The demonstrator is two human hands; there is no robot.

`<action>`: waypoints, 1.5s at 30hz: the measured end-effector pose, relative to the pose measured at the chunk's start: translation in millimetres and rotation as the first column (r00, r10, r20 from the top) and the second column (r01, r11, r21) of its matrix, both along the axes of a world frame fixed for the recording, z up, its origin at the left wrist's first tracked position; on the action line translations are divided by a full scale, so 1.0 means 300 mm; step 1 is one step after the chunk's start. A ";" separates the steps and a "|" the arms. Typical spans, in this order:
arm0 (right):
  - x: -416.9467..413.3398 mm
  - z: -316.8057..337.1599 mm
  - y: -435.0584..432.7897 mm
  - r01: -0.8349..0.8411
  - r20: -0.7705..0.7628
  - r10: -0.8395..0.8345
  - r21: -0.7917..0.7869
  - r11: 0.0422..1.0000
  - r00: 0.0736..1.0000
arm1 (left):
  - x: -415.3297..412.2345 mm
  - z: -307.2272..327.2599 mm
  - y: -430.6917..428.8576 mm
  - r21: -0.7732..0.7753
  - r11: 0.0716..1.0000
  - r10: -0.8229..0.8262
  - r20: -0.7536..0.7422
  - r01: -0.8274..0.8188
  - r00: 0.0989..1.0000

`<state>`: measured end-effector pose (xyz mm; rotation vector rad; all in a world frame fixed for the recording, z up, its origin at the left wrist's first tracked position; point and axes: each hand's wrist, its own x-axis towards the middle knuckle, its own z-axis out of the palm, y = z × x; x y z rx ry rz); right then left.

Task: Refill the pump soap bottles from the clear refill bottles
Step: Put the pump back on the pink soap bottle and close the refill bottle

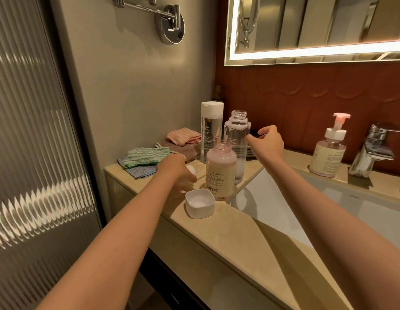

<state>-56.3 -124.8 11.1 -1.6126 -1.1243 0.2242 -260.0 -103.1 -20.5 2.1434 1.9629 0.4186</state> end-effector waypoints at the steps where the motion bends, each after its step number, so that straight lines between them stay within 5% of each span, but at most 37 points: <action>1: -0.006 -0.003 -0.018 -0.028 0.021 0.028 0.004 1.000 0.999 | -0.011 0.017 -0.005 0.021 1.000 0.006 0.009 -0.006 1.000; 8: -0.106 -0.042 -0.104 -0.338 0.044 0.344 -0.100 0.936 0.938 | -0.095 0.096 -0.025 0.220 0.973 0.059 0.089 -0.077 0.994; 15: -0.165 -0.100 -0.096 -0.191 0.071 0.210 -0.211 0.959 0.975 | -0.141 0.158 -0.077 0.581 0.806 -0.006 0.201 -0.114 0.980; 21: -0.177 -0.120 -0.091 -0.095 0.167 0.162 -0.351 0.932 0.973 | -0.150 0.216 -0.097 0.745 0.665 -0.066 -0.007 0.049 0.998; 30: -0.166 -0.121 -0.106 -0.162 0.107 0.201 -0.290 0.943 0.974 | -0.095 0.273 -0.089 0.773 0.515 -0.175 -0.327 0.370 0.929; 37: -0.153 -0.119 -0.100 -0.197 0.098 0.232 -0.282 0.939 0.968 | 0.041 0.309 -0.096 0.555 0.292 -0.123 -0.786 0.779 0.606; 41: -0.153 -0.119 -0.098 -0.227 0.074 0.259 -0.299 0.927 0.963 | 0.116 0.286 -0.099 0.414 0.341 0.001 -0.898 0.844 0.440; 45: -0.154 -0.119 -0.094 -0.238 0.052 0.268 -0.318 0.918 0.962 | 0.148 0.247 -0.091 0.396 0.340 -0.076 -0.892 0.853 0.445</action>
